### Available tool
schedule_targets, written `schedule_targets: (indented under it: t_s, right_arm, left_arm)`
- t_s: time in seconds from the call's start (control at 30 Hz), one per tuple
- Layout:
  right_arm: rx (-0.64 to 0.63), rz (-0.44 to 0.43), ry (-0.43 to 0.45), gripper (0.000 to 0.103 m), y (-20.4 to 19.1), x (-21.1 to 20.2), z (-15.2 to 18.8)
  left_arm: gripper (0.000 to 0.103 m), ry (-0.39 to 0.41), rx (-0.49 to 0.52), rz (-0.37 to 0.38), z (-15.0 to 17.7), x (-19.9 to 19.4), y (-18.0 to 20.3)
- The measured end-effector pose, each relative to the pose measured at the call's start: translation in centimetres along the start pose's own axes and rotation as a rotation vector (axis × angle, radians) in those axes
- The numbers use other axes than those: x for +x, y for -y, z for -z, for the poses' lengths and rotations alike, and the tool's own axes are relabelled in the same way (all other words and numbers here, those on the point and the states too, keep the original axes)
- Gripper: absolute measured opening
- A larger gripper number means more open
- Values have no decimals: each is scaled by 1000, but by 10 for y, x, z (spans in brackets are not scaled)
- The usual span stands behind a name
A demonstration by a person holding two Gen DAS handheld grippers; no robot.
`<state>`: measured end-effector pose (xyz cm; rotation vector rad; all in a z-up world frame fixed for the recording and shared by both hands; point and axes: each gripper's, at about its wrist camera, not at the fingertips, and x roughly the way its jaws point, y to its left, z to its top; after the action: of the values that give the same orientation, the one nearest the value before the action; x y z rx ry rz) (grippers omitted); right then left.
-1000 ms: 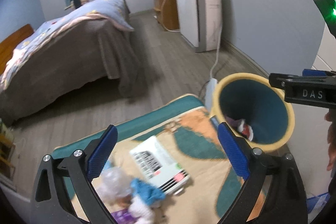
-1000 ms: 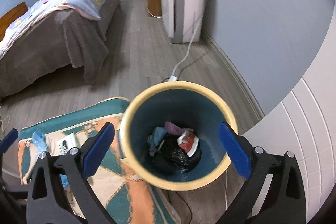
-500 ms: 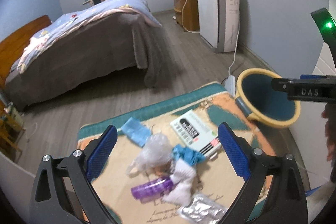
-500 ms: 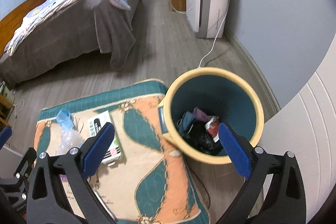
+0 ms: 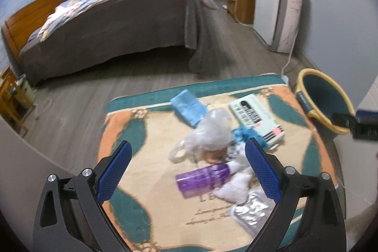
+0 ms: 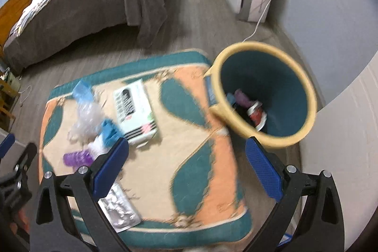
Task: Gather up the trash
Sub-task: 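Move both open tools back over the trash on the cushion, then grasp the foil blister pack with the right tool while the left tool grasps the white tissue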
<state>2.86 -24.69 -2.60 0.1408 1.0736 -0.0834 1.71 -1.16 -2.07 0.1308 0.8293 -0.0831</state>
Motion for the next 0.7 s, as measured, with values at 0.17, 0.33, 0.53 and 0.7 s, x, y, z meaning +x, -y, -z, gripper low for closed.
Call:
schedule_targets:
  t_s: [0.17, 0.33, 0.53, 0.7]
  right_arm:
    - [-96, 15, -35, 97, -31, 11, 21]
    - [-134, -10, -93, 97, -54, 28, 43]
    - [-178, -28, -159, 97, -78, 49, 71]
    - [-233, -30, -198, 97, -96, 61, 87]
  left_arm:
    - [96, 0, -15, -10, 4, -6, -18]
    - [96, -29, -34, -9, 8, -5, -31]
    - [96, -84, -52, -45, 15, 3, -50]
    - [96, -84, -111, -31, 15, 1, -66]
